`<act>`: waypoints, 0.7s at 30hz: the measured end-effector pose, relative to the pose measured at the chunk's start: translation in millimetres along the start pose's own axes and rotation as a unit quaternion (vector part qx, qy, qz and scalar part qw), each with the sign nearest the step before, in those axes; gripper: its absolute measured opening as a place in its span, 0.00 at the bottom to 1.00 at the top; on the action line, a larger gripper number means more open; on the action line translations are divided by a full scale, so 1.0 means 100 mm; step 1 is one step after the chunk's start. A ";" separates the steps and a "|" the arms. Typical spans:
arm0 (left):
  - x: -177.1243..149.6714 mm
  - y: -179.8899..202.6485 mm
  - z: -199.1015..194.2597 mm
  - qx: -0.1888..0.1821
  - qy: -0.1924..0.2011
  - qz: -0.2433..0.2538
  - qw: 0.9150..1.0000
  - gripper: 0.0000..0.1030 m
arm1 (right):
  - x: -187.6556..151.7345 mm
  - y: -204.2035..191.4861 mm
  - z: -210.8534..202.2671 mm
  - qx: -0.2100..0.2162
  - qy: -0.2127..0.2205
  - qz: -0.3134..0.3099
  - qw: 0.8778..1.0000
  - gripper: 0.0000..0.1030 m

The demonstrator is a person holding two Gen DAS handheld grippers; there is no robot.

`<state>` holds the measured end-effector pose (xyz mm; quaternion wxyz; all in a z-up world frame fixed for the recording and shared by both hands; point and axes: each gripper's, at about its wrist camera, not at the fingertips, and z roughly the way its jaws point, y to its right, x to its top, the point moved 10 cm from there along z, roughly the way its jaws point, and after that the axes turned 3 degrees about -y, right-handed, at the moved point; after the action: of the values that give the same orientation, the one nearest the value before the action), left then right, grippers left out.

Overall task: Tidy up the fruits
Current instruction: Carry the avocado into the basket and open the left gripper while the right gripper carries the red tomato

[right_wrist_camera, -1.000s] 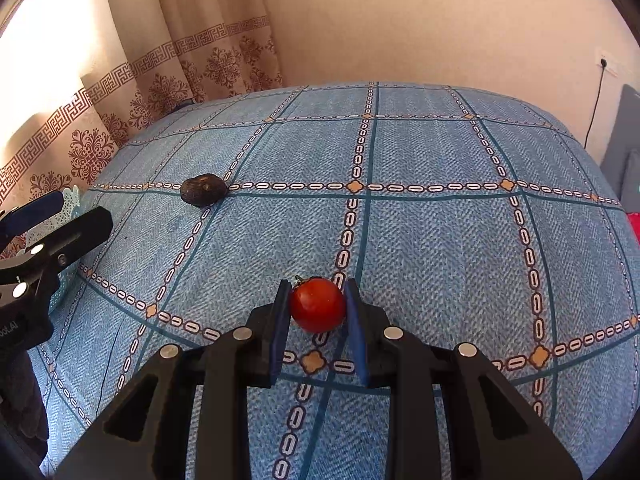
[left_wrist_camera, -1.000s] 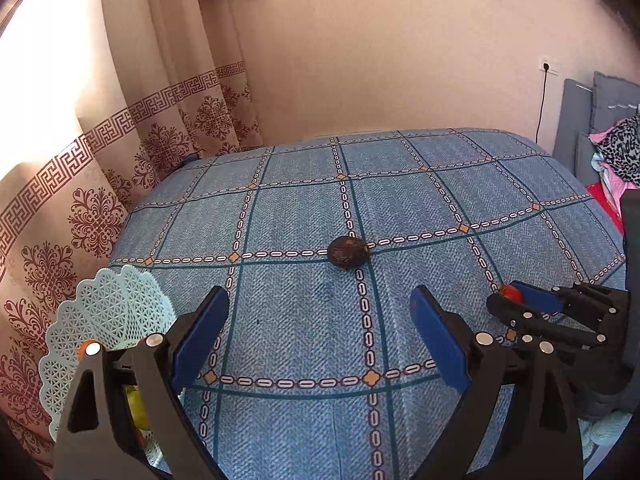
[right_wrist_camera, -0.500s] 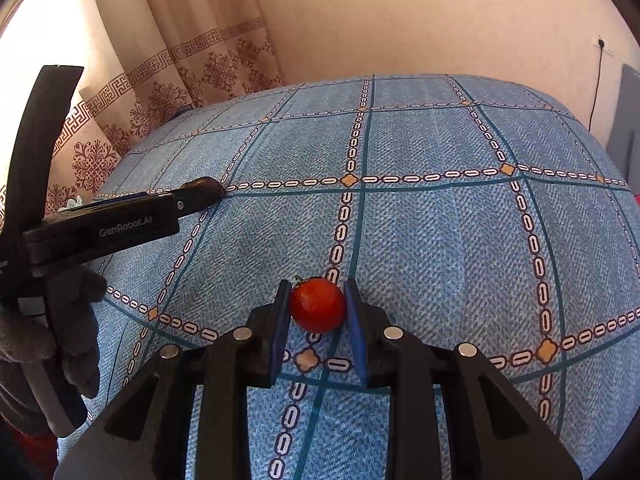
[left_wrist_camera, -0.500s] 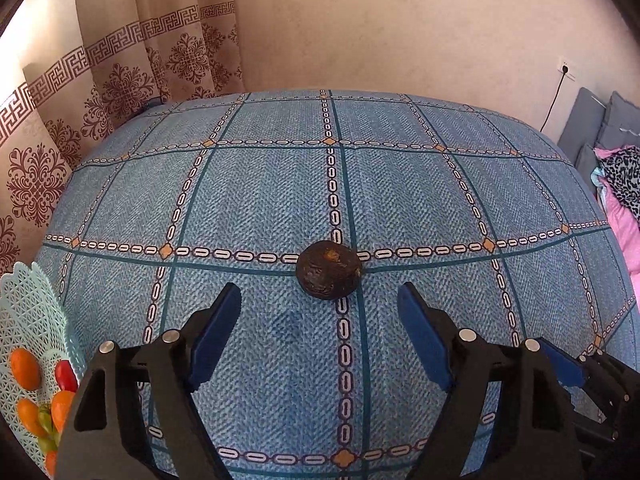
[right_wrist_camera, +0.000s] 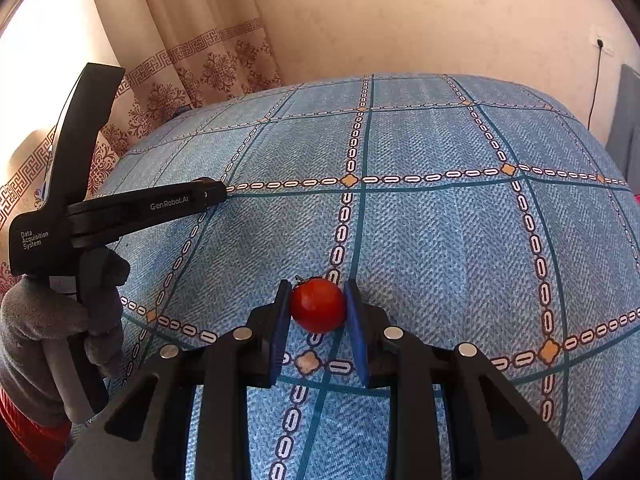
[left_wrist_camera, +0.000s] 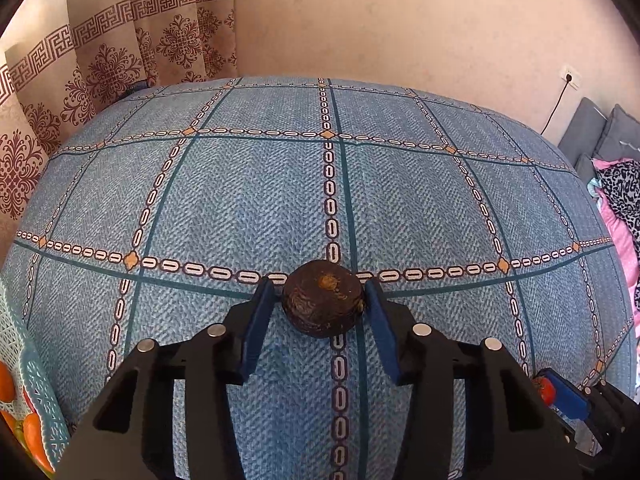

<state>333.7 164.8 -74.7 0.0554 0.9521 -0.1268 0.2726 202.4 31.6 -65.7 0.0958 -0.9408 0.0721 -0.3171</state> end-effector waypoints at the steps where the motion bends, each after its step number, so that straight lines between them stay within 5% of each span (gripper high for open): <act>1: 0.00 0.01 0.00 -0.002 0.001 0.001 1.000 0.40 | 0.01 0.00 0.00 -0.001 0.000 -0.001 1.000 0.26; 21: -0.41 0.29 -0.76 0.033 0.063 0.065 0.995 0.40 | -0.07 -0.03 -0.16 -0.007 0.020 -0.017 1.000 0.26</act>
<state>253.7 158.7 -31.5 0.0142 0.9243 -0.1753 0.3388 187.6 34.0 -56.9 0.0820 -0.9361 0.0607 -0.3366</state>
